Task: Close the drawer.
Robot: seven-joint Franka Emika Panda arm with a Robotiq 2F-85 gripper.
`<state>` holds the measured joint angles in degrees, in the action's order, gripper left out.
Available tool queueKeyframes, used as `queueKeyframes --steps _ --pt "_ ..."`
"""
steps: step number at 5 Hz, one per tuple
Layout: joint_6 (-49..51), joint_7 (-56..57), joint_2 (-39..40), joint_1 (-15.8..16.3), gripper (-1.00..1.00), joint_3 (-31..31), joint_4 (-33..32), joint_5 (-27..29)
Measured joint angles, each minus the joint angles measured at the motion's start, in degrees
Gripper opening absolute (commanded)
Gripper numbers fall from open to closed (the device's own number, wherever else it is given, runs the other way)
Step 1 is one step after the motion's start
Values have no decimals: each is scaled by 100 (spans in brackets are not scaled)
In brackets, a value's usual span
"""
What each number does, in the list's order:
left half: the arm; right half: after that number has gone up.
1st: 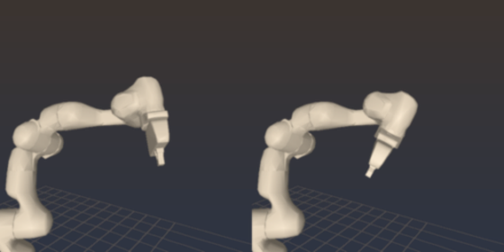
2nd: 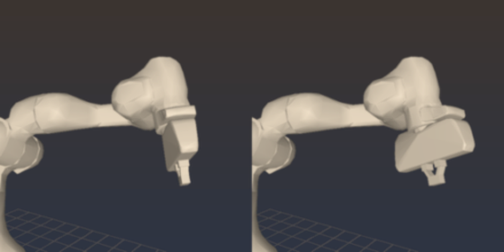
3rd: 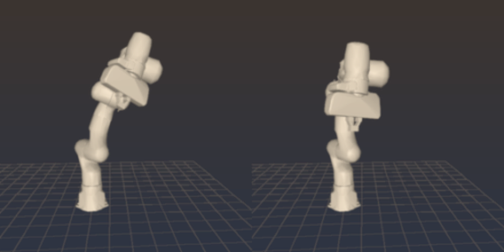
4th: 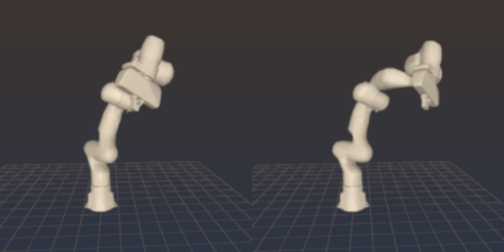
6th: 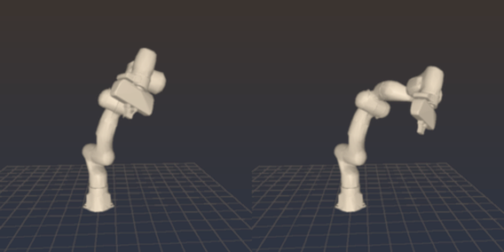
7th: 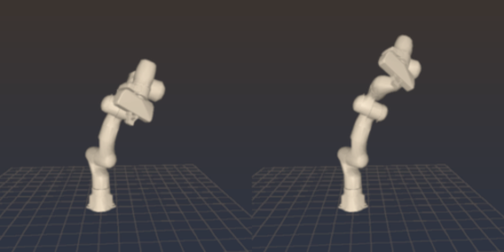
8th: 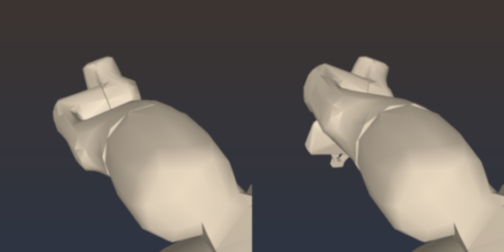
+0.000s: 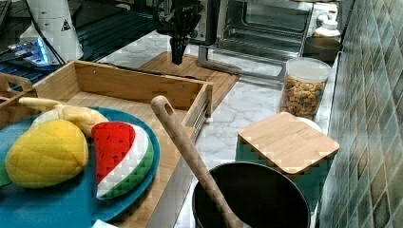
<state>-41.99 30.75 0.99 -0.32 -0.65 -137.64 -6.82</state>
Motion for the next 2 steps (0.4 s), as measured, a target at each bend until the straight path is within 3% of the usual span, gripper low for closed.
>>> queueKeyframes --steps 2 --pt "-162 0 26 23 -100 4 -190 -535"
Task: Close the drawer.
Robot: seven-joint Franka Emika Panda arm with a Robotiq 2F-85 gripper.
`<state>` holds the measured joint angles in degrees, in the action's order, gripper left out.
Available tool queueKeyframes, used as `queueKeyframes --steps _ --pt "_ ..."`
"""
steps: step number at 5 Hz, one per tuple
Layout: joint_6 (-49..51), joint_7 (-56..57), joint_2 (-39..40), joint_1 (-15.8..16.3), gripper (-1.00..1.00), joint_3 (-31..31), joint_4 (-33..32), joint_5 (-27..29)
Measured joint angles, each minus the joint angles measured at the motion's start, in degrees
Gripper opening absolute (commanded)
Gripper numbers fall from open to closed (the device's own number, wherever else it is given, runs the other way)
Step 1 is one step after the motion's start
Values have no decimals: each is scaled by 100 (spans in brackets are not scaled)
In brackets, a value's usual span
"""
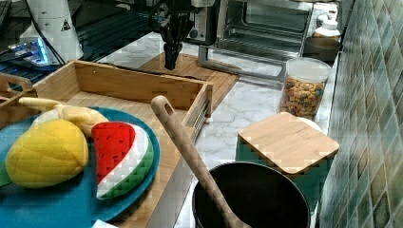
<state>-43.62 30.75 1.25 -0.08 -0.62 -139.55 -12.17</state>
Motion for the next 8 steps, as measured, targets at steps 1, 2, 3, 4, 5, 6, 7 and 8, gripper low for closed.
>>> queueKeyframes --steps 1,2,3,4,5,6,7,8 --pt "-344 0 -5 -3 -100 -29 -123 -269" --pt "-394 6 -5 -28 -100 -31 -269 -284" --pt "-185 6 -5 -23 -100 -39 -369 -256" --pt "-145 11 -5 -23 -100 -39 -459 -422" --pt "-403 299 5 -62 -100 -39 -537 -649" --pt "-652 884 43 -159 -100 -39 -537 -1028" --pt "-741 1371 50 -350 -100 -7 -537 -1069" --pt "-783 1432 37 -600 -100 -57 -537 -1144"
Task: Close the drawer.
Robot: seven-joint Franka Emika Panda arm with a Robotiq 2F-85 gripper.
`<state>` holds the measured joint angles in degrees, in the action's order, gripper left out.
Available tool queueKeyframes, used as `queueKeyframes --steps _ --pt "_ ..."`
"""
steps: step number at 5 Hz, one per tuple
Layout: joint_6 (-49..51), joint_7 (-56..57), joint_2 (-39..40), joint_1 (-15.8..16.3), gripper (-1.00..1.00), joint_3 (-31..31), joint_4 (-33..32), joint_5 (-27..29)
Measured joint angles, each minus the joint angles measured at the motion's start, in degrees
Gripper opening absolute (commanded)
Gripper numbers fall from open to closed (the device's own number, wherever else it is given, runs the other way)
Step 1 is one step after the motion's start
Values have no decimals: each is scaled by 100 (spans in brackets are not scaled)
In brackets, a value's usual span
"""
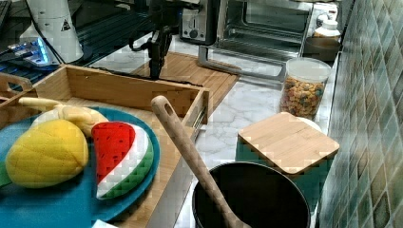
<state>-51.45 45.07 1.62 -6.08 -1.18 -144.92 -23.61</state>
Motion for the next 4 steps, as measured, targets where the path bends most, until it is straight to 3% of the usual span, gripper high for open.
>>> queueKeyframes --steps 3,4 --pt "-509 62 480 -580 -100 -809 515 -185" --pt "-635 652 764 -662 -100 -1088 828 -182"
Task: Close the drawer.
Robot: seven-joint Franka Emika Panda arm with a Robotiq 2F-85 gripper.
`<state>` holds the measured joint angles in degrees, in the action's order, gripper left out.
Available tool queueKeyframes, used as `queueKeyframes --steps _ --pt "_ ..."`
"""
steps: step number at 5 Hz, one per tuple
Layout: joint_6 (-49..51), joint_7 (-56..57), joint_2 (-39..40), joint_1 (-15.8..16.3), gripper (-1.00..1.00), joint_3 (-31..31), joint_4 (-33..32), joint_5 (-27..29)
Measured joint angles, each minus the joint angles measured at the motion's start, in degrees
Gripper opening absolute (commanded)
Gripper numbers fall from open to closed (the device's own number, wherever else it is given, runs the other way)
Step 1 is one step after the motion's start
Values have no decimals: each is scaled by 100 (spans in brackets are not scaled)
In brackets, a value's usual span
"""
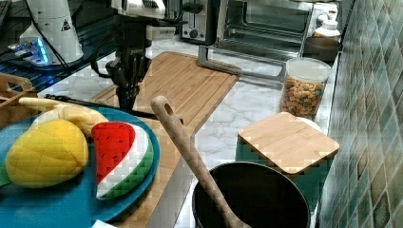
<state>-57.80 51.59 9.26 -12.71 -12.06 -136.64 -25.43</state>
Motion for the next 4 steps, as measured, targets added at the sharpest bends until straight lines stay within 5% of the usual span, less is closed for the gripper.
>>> queueKeyframes --steps 4 --pt "252 1058 179 -47 -100 -10 291 18"
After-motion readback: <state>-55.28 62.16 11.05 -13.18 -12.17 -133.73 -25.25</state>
